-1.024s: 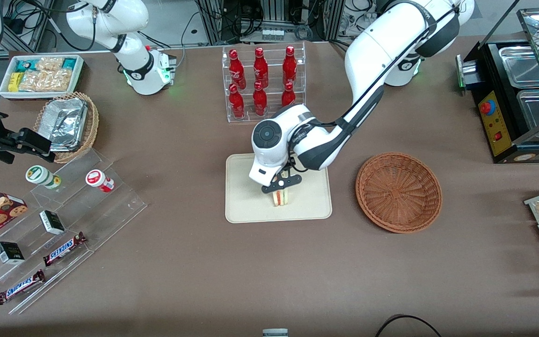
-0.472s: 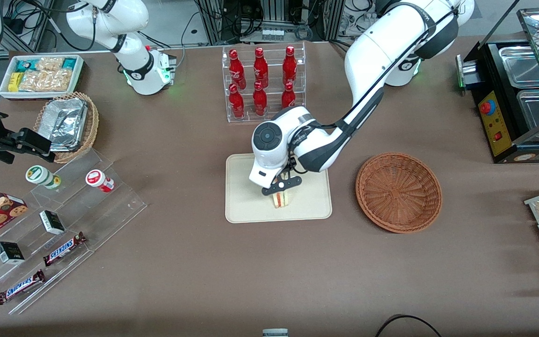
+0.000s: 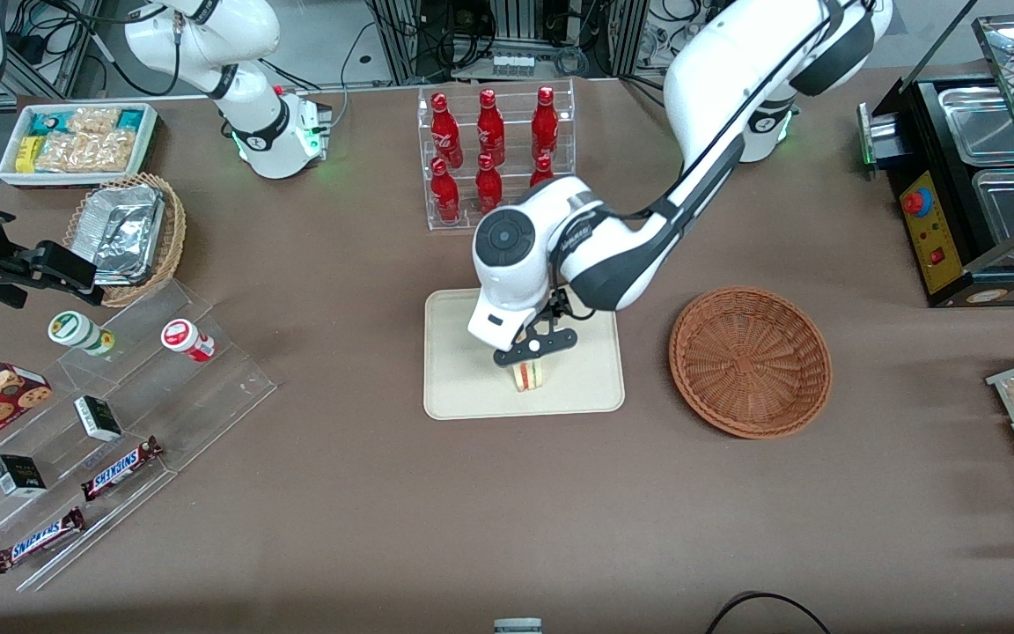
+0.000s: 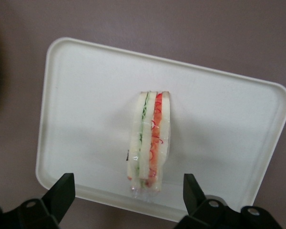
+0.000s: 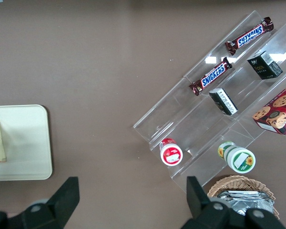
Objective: Place sandwich from basket to tray
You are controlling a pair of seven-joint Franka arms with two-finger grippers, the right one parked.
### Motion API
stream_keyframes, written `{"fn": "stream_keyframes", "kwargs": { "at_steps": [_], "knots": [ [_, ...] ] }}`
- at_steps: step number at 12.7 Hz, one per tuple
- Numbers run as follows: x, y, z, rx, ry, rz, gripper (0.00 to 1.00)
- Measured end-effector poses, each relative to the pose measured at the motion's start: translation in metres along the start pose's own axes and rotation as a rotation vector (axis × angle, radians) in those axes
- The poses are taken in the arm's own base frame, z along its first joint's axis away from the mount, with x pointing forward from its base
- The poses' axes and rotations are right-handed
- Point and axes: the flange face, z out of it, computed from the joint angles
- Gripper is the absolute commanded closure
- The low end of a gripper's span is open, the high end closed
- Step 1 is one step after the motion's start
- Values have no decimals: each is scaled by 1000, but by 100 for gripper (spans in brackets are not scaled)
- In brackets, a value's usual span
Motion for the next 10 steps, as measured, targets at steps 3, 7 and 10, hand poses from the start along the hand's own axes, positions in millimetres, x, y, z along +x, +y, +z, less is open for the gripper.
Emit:
{"fn": "stream_keyframes", "kwargs": {
  "at_steps": [3, 7, 10],
  "knots": [
    [6, -25, -34, 71, 9, 60, 0],
    [46, -92, -68, 162, -70, -77, 0],
    [78, -136, -79, 187, -92, -59, 0]
  ]
}}
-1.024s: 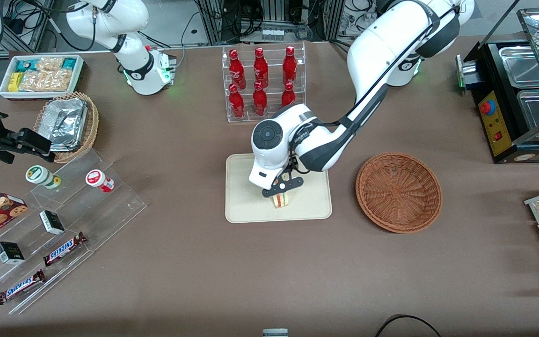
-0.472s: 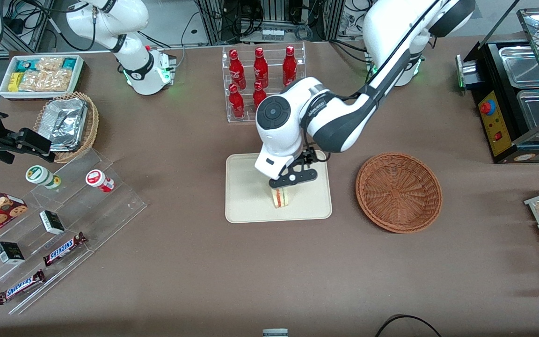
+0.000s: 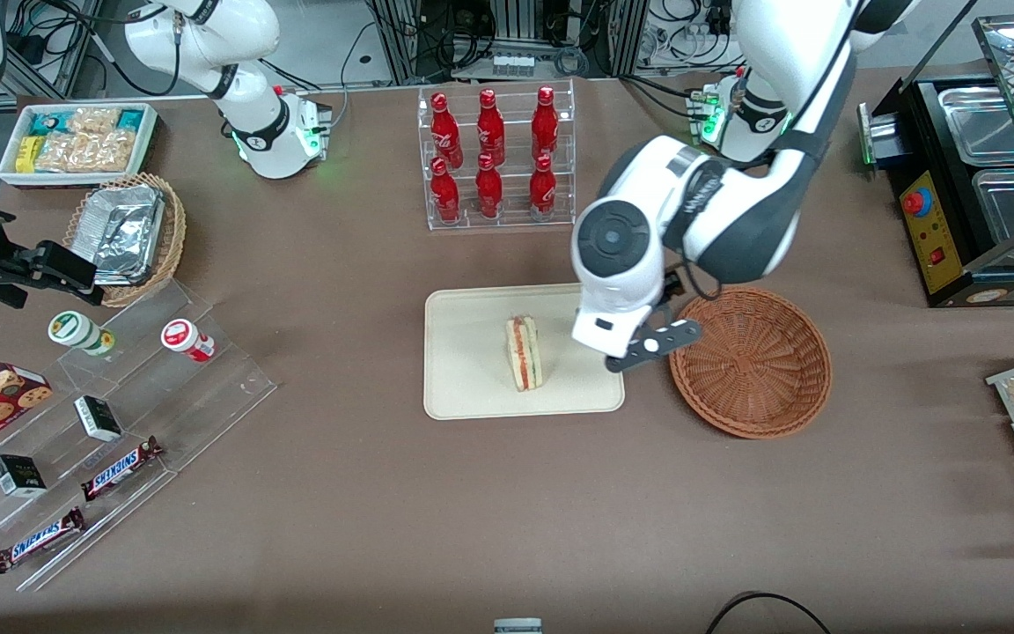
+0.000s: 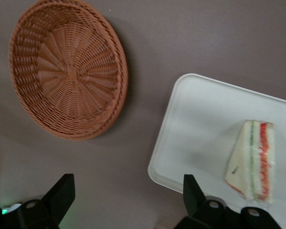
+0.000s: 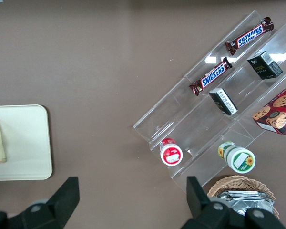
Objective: Place sandwich from basket to tray
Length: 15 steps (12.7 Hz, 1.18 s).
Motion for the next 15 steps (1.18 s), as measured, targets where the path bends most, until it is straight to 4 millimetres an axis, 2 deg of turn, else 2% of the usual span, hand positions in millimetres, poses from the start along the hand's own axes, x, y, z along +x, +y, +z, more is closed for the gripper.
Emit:
{"fn": "stream_keyframes", "kwargs": {
  "at_steps": [3, 7, 8, 11, 15],
  "knots": [
    [18, -27, 8, 14, -23, 34, 0],
    [18, -34, 9, 20, -27, 39, 0],
    [20, -45, 7, 17, -31, 43, 0],
    [41, -108, -10, -40, -68, 115, 0],
    [37, -180, -30, -51, -83, 237, 0]
  ]
}}
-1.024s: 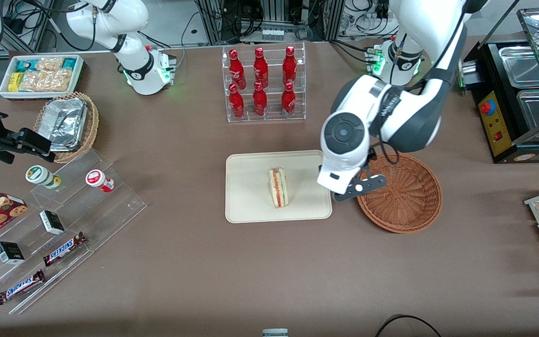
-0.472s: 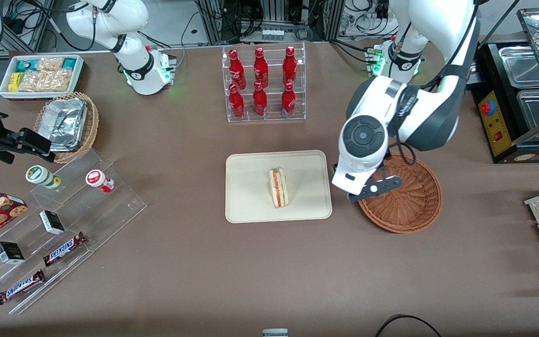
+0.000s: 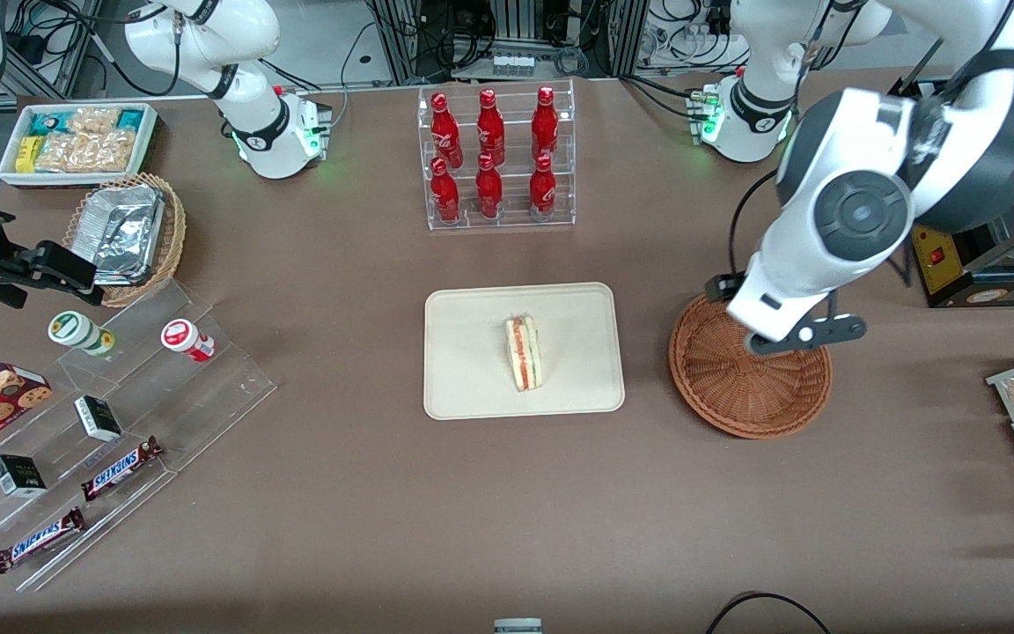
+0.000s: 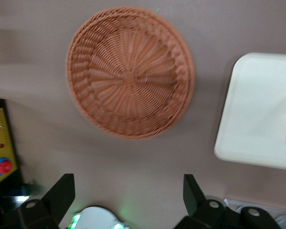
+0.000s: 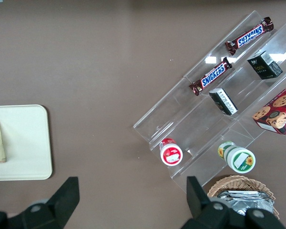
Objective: Place sandwich from basket to tray
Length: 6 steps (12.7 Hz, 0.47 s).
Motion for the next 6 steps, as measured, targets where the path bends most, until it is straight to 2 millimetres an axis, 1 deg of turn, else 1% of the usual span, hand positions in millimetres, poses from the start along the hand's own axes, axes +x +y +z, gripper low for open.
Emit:
{"fn": "stream_keyframes", "kwargs": {
  "at_steps": [2, 6],
  "knots": [
    [-10, -29, -9, -10, -31, 66, 0],
    [-25, -102, -29, -41, -72, 196, 0]
  ]
}}
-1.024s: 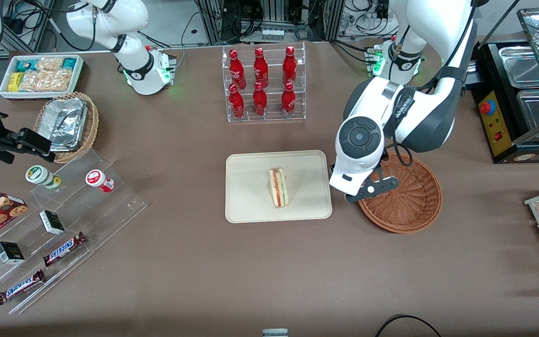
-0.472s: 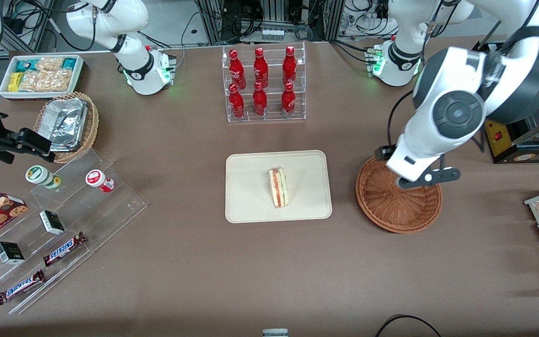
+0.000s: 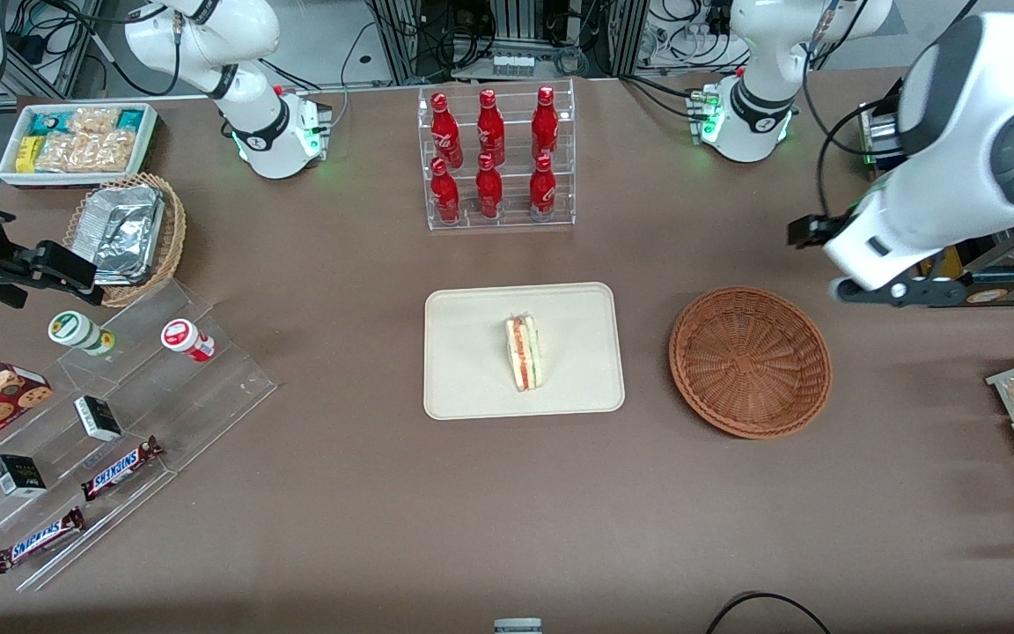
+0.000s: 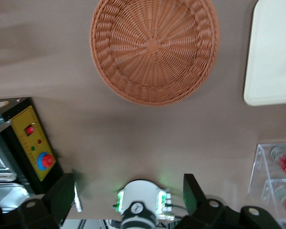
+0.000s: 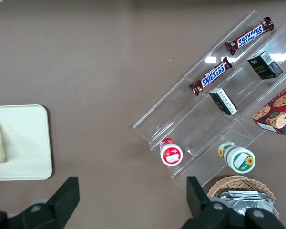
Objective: Place sandwich from basket to tray
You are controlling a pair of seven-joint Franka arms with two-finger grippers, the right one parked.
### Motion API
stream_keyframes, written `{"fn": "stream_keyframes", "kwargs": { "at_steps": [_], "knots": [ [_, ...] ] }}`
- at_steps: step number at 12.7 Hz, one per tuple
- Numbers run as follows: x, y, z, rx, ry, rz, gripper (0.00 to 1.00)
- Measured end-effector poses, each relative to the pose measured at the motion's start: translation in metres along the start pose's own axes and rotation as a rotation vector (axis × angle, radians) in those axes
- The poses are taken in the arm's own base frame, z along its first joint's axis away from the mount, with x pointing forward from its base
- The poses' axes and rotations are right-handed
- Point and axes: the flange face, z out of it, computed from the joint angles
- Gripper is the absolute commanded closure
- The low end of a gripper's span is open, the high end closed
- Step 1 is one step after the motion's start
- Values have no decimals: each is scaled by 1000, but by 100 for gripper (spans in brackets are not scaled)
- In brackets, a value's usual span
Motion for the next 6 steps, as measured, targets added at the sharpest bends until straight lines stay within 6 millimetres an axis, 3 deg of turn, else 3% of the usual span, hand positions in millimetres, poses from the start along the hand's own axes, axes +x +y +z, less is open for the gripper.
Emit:
{"fn": "stream_keyframes", "kwargs": {
  "at_steps": [6],
  "knots": [
    [-34, -60, -27, -30, 46, -34, 0]
  ]
}}
